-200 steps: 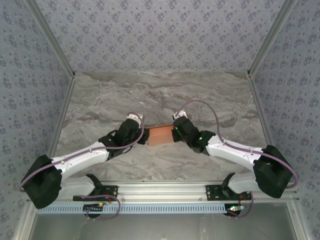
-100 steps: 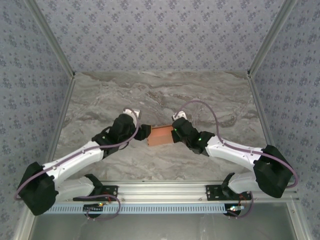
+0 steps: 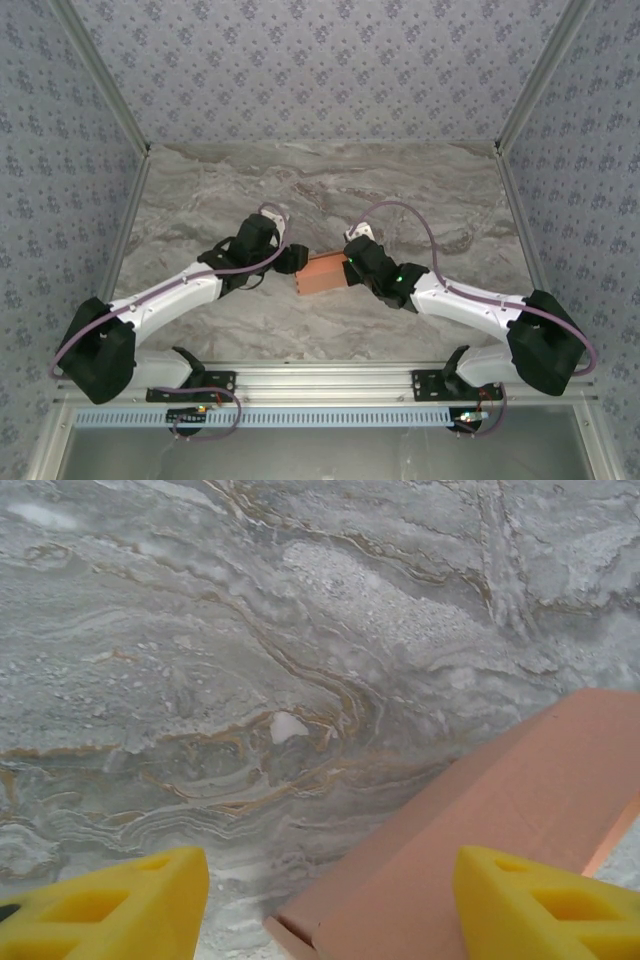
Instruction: Fold the paper box
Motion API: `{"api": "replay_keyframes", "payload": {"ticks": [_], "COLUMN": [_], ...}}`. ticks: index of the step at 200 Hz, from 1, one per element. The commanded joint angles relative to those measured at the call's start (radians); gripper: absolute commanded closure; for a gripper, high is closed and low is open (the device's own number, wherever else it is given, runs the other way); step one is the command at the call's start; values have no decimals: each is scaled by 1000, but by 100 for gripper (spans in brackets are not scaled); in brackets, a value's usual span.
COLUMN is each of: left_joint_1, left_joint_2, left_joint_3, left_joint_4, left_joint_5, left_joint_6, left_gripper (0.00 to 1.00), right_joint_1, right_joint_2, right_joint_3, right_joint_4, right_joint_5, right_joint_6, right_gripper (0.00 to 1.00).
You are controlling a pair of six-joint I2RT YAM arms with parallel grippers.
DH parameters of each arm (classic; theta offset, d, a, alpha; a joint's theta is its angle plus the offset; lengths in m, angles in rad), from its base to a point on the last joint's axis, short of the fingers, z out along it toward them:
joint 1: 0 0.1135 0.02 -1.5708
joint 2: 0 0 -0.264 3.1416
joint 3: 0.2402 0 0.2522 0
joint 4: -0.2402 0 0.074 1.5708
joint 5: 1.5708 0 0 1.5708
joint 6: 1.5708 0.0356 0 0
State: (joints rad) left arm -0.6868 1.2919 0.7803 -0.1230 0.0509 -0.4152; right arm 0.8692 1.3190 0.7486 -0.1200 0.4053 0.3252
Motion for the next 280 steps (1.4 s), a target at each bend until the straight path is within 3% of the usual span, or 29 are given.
{"api": "replay_keyframes", "payload": {"ticks": [1, 98, 159, 197, 246, 280], "left_joint_1": [2, -10, -25, -34, -37, -40], "left_joint_2": [4, 34, 26, 20, 17, 17], "left_joint_3": [-23, -89, -105, -101, -93, -92], "left_joint_4": [-28, 2, 14, 9, 6, 7], "left_joint_5": [66, 46, 28, 18, 13, 12], "left_joint_6": [9, 4, -2, 4, 9, 9], "left_gripper": [35, 37, 37, 37, 37, 37], "right_joint_1": [8, 10, -23, -126, -183, -183], "right_joint_2": [8, -83, -187, -75, 63, 64], "right_joint_3": [3, 35, 67, 170, 237, 208], "right_joint_4": [-69, -133, -126, -145, -198, -217], "right_joint_5": [15, -29, -125, -260, -322, -321], "right_joint_6": [13, -10, -58, -54, -37, -23], "right_gripper": [93, 64, 49, 47, 47, 47]}}
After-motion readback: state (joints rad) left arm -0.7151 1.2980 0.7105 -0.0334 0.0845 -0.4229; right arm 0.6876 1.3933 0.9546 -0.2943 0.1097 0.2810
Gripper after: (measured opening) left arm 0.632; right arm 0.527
